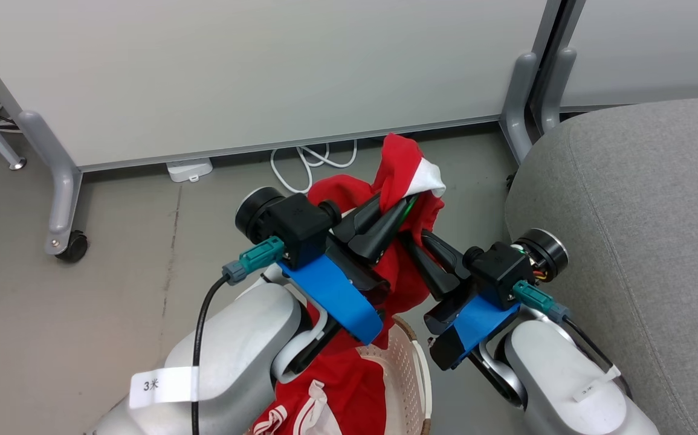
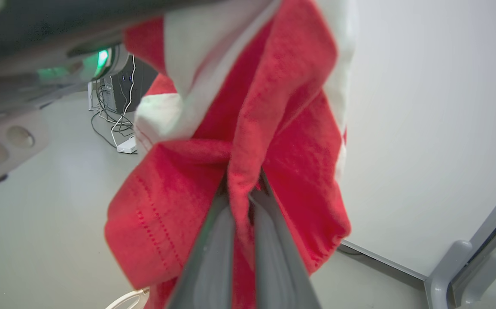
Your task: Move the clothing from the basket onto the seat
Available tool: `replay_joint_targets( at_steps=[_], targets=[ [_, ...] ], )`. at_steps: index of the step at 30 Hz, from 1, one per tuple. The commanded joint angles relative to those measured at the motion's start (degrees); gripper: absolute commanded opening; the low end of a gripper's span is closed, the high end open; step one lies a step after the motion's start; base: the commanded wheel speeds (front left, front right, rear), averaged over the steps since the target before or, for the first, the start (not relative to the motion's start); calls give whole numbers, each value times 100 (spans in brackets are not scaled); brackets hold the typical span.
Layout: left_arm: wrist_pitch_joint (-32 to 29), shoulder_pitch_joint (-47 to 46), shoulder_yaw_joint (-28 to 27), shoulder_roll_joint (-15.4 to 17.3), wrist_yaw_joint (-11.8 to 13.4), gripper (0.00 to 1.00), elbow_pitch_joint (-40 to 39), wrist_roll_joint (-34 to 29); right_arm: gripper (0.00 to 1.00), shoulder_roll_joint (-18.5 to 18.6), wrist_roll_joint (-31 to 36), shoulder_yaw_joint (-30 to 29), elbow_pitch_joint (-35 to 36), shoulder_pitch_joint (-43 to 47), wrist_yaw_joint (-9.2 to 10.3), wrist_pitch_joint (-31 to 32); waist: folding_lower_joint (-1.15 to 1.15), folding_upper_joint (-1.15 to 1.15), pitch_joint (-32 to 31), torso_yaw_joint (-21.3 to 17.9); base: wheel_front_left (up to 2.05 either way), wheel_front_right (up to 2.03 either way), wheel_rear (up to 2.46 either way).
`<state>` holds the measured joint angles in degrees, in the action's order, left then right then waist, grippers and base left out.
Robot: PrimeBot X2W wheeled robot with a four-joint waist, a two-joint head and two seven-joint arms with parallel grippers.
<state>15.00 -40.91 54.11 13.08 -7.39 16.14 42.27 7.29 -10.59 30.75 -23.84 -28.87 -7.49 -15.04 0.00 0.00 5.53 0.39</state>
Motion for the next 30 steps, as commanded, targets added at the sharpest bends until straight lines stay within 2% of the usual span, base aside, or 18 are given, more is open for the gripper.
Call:
replay_joint_targets(
  at_steps=[1,8,9,10,21,30],
  targets=[
    [28,19,-9,29,-14,0,9,-16,0,-4,-35,-2,0,-2,-1,-22,0,0,0,-3,0,0,0],
    [28,33,-23,31,-14,0,53,-25,0,5,-39,-5,4,17,-2,-22,0,0,-3,-7,0,0,0],
    [29,37,-61,25,-14,22,74,-44,0,7,-40,-10,5,17,-1,-22,0,0,-4,-7,0,0,0],
    [28,38,-96,17,-14,100,99,-78,0,9,-43,-15,7,17,-1,-22,0,0,-5,-8,0,0,0],
    [28,88,-218,-48,-14,100,178,-221,0,21,-65,-89,54,52,-2,-22,0,0,22,-39,0,0,0],
    [28,115,-290,-25,-14,100,238,-319,0,62,-34,-377,184,72,-1,-22,0,0,142,-158,0,0,0]
  ],
)
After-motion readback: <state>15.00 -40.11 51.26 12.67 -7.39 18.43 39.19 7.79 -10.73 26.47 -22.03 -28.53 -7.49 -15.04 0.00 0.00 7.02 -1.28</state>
